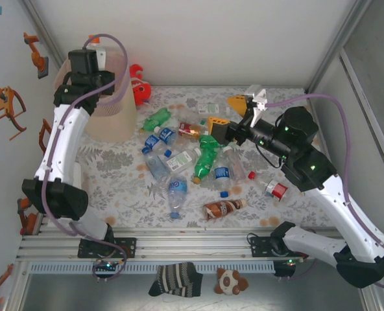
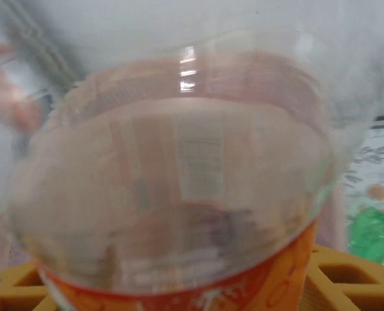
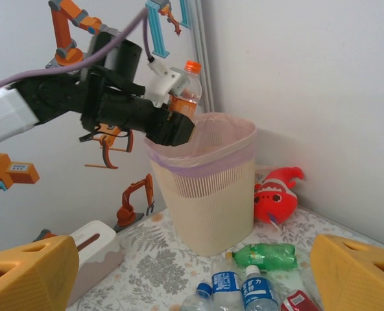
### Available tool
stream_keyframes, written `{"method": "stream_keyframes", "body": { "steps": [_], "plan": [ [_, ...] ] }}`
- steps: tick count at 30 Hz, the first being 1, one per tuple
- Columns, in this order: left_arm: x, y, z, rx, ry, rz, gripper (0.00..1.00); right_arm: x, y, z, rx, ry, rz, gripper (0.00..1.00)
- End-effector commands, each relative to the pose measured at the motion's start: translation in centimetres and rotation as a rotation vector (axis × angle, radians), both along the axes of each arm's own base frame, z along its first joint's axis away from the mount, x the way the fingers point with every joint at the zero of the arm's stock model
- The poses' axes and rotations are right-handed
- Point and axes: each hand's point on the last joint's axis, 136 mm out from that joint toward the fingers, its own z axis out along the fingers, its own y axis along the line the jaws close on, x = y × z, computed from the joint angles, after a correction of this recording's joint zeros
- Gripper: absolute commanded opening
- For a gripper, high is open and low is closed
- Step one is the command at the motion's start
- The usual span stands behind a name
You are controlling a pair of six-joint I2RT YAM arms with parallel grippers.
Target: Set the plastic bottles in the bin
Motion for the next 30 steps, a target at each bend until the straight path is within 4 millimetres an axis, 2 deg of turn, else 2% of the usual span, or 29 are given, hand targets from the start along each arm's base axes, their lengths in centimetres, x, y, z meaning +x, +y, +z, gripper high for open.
{"method": "stream_keyframes", "body": {
  "steps": [1,6,14,24,30],
  "plan": [
    [0.9,1.8,-1.5,-0.044,0.068,0.029,0.53,-0.2,-0.1,-0.1,-0.001,0.005,-0.002,0.91],
    [3.0,4.2,-4.3,-0.041,0.146,0.088,0.53,-0.2,-0.2,-0.6,-0.017,0.017,-0.006,0.90],
    [5.8,7.8,-9.2,0.115,0.250,0.203,0.53,0.5,0.4,-2.1,-0.026,0.069,-0.003,0.90],
    [7.0,10.6,-12.7,0.264,0.322,0.290,0.54,1.0,1.0,-3.1,-0.042,0.091,0.006,0.90],
    [7.4,11.3,-15.5,0.289,0.383,0.289,0.55,1.1,1.2,-3.4,-0.041,0.102,0.009,0.90]
  ]
}}
